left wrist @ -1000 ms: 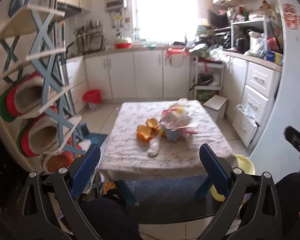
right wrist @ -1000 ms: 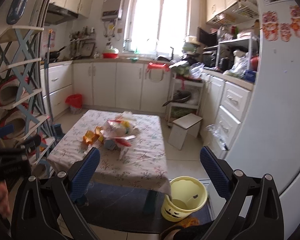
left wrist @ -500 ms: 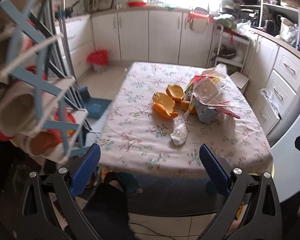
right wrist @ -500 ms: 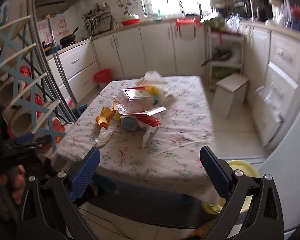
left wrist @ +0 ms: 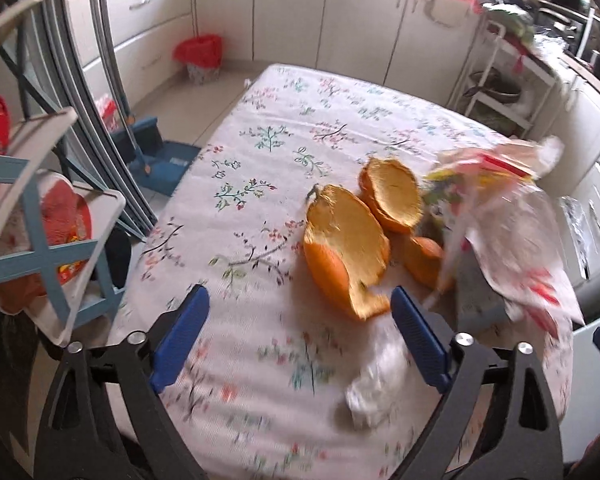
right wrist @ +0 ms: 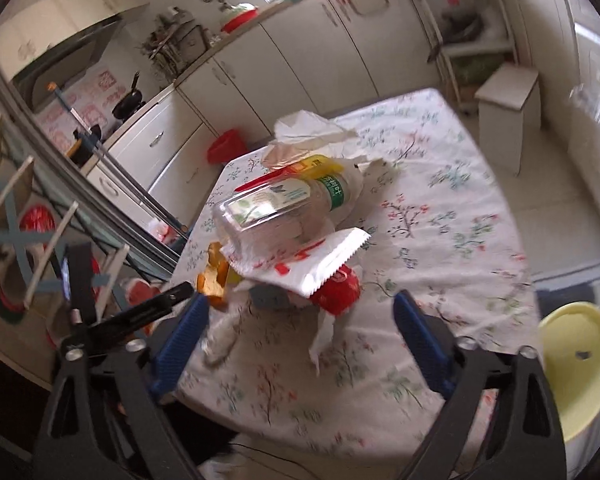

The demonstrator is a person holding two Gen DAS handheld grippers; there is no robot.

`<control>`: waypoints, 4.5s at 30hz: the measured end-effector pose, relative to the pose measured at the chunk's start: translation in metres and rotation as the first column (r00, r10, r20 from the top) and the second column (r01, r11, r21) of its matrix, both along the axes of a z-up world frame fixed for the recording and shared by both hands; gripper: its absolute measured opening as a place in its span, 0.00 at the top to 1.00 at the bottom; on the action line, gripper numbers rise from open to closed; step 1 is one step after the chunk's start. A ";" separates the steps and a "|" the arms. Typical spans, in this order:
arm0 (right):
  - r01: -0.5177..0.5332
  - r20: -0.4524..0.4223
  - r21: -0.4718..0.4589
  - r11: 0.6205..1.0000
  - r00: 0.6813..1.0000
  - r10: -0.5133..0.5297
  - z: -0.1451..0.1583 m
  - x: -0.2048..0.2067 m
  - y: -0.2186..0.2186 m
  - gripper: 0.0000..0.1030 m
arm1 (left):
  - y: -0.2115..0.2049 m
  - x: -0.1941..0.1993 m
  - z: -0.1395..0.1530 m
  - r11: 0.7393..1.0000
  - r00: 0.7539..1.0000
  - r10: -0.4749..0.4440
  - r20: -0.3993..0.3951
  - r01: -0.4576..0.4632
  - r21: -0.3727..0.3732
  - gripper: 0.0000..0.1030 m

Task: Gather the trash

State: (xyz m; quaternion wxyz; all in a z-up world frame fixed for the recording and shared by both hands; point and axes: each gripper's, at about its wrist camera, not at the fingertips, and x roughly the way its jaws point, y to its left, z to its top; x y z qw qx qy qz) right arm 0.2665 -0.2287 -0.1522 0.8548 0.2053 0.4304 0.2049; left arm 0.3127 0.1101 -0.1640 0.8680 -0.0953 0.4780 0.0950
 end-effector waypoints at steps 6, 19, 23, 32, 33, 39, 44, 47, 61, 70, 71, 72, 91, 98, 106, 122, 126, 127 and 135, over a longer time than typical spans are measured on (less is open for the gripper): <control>0.000 -0.123 0.158 0.987 0.992 0.020 -0.024 0.031 0.001 0.64 | 0.004 0.035 -0.030 0.997 0.997 0.004 -0.076 -0.009 -0.076 0.47; -0.050 0.026 0.219 0.974 0.999 0.045 0.016 0.009 -0.011 0.98 | 0.018 0.019 -0.007 0.992 0.998 0.029 0.048 -0.023 -0.125 0.94; -0.078 0.084 0.200 0.977 0.995 0.062 0.038 0.005 -0.007 0.98 | 0.026 0.000 0.007 0.990 0.995 0.042 0.090 -0.029 -0.137 0.95; -0.062 0.185 0.171 0.983 0.982 0.030 0.087 -0.028 -0.032 0.98 | 0.031 -0.053 0.044 0.991 0.982 0.029 0.185 -0.004 -0.136 0.95; -0.055 0.191 0.166 0.985 0.981 0.023 0.090 -0.032 -0.037 0.98 | 0.029 -0.061 0.051 0.991 0.979 0.022 0.201 0.005 -0.135 0.95; 0.026 0.204 0.142 0.989 0.977 -0.055 0.094 -0.065 -0.088 0.98 | 0.006 -0.095 0.080 0.986 0.965 -0.041 0.258 0.080 -0.144 0.95; 0.135 0.172 0.101 0.986 0.973 -0.151 0.079 -0.093 -0.142 0.98 | -0.043 -0.111 0.097 0.969 0.948 -0.145 0.283 0.193 -0.152 0.95; 0.199 0.145 0.076 0.977 0.967 -0.208 0.067 -0.107 -0.173 0.98 | -0.083 -0.114 0.103 0.951 0.932 -0.220 0.289 0.272 -0.151 0.95; 0.352 -0.075 -0.073 0.933 0.931 -0.357 -0.009 -0.103 -0.241 0.98 | -0.276 -0.092 0.059 0.837 0.845 -0.502 0.185 0.529 -0.140 0.95; 0.336 -0.246 -0.162 0.928 0.897 -0.368 -0.072 -0.072 -0.260 0.92 | -0.377 -0.061 -0.012 0.793 0.798 -0.601 0.026 0.601 -0.099 0.94; 0.352 -0.265 -0.150 0.924 0.886 -0.381 -0.079 -0.071 -0.266 0.67 | -0.385 -0.060 -0.018 0.788 0.793 -0.610 0.010 0.607 -0.104 0.92; 0.369 -0.268 -0.145 0.918 0.878 -0.396 -0.080 -0.071 -0.270 0.46 | -0.392 -0.059 -0.025 0.781 0.785 -0.619 -0.007 0.615 -0.109 0.87; 0.235 0.064 -0.106 0.966 0.971 -0.229 0.000 -0.044 -0.170 0.39 | -0.181 -0.084 0.049 0.937 0.903 -0.350 0.248 0.340 0.083 0.38; 0.072 0.070 -0.148 0.986 0.996 -0.062 0.001 -0.022 -0.084 0.37 | -0.038 -0.010 0.004 0.969 0.976 -0.210 0.058 0.199 0.146 0.30; 0.004 0.009 -0.210 0.978 1.000 -0.002 -0.019 0.010 -0.023 0.37 | -0.024 0.072 -0.048 0.939 0.953 -0.301 -0.039 0.303 0.162 0.28; 0.151 0.040 -0.199 0.968 0.989 -0.146 -0.023 0.030 -0.020 0.34 | -0.029 0.102 -0.058 0.946 0.951 -0.309 0.003 0.307 0.107 0.06; 0.211 0.100 -0.157 0.965 0.975 -0.197 -0.015 0.029 -0.030 0.33 | -0.029 0.102 -0.057 0.945 0.951 -0.310 0.002 0.308 0.107 0.06; 0.225 0.115 -0.156 0.962 0.971 -0.208 -0.013 0.029 -0.031 0.32 | -0.029 0.102 -0.057 0.946 0.951 -0.309 0.003 0.307 0.107 0.06; 0.355 0.173 -0.181 0.917 0.930 -0.326 -0.010 0.026 -0.046 0.29 | -0.028 0.102 -0.058 0.945 0.951 -0.310 0.002 0.308 0.107 0.06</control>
